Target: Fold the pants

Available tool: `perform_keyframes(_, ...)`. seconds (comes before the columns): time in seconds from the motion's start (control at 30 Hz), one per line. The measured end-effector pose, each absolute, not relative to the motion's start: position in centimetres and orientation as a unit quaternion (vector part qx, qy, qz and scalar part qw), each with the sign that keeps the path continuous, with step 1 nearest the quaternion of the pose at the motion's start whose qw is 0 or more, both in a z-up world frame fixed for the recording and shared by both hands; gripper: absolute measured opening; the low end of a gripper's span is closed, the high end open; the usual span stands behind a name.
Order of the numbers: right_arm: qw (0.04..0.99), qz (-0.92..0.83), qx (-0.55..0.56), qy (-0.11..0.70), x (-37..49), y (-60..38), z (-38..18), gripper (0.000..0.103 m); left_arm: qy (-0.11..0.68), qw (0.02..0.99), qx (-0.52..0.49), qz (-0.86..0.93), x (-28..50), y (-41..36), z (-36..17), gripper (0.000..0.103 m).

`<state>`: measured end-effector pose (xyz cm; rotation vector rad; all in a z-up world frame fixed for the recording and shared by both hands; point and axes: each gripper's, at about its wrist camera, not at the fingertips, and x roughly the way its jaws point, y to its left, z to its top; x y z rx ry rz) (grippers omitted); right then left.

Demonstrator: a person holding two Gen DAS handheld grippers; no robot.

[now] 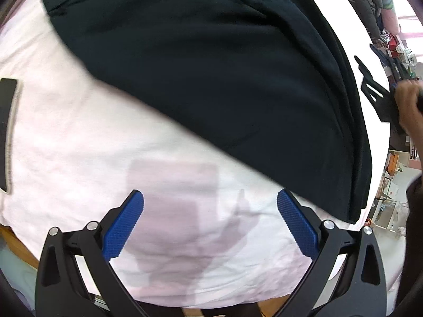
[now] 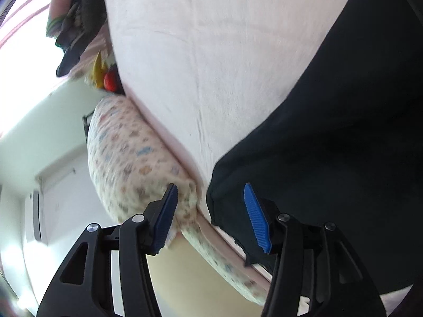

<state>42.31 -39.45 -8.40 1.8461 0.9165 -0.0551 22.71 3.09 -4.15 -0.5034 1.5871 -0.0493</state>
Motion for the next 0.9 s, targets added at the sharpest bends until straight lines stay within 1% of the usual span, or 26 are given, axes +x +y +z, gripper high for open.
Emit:
perform_keyframes(0.03, 0.519, -0.036, 0.761, 0.387, 42.6, -39.4, -8.7, 0.046, 0.704, 0.675, -0.222, -0.022, 22.8, 3.3, -4.1, 0.101)
perform_keyframes(0.07, 0.524, -0.049, 0.755, 0.391, 42.5, -39.5, -9.0, 0.045, 0.701, 0.679, -0.218, -0.020, 23.2, 3.8, -4.0, 0.101)
perform_keyframes(0.3, 0.530, -0.098, 0.737, 0.407, 41.7, -40.1, -10.9, 0.044, 0.679, 0.702, -0.216, 0.003, 23.8, 7.0, -3.5, 0.101)
perform_keyframes(0.37, 0.540, -0.120, 0.728, 0.404, 41.8, -40.5, -10.9, 0.043, 0.679, 0.700, -0.221, 0.007, 24.1, 7.0, -3.5, 0.101)
perform_keyframes(0.4, 0.541, -0.128, 0.729, 0.400, 41.8, -40.7, -10.9, 0.041, 0.679, 0.700, -0.224, 0.008, 24.2, 7.0, -3.5, 0.101)
perform_keyframes(0.43, 0.543, -0.133, 0.727, 0.398, 41.7, -40.9, -11.0, 0.026, 0.677, 0.701, -0.225, 0.008, 24.3, 7.1, -3.4, 0.101)
perform_keyframes(0.5, 0.554, -0.134, 0.716, 0.402, 41.9, -41.1, -10.8, 0.009, 0.670, 0.707, -0.226, 0.006, 24.5, 7.0, -3.2, 0.101)
perform_keyframes(0.67, 0.603, -0.077, 0.693, 0.389, 41.6, -40.7, -8.5, 0.006, 0.660, 0.713, -0.236, -0.007, 25.0, 8.6, -2.9, 0.101)
perform_keyframes(0.73, 0.627, -0.042, 0.673, 0.389, 40.9, -40.5, -7.0, 0.005, 0.660, 0.702, -0.265, -0.023, 25.7, 9.1, -3.0, 0.101)
perform_keyframes(0.8, 0.653, 0.006, 0.638, 0.407, 39.6, -39.9, -5.3, 0.005, 0.656, 0.685, -0.314, -0.032, 26.3, 9.2, -3.2, 0.101)
perform_keyframes(0.9, 0.667, 0.062, 0.599, 0.438, 36.3, -38.7, -3.9, 0.003, 0.628, 0.686, -0.366, -0.038, 28.2, 9.7, -2.7, 0.101)
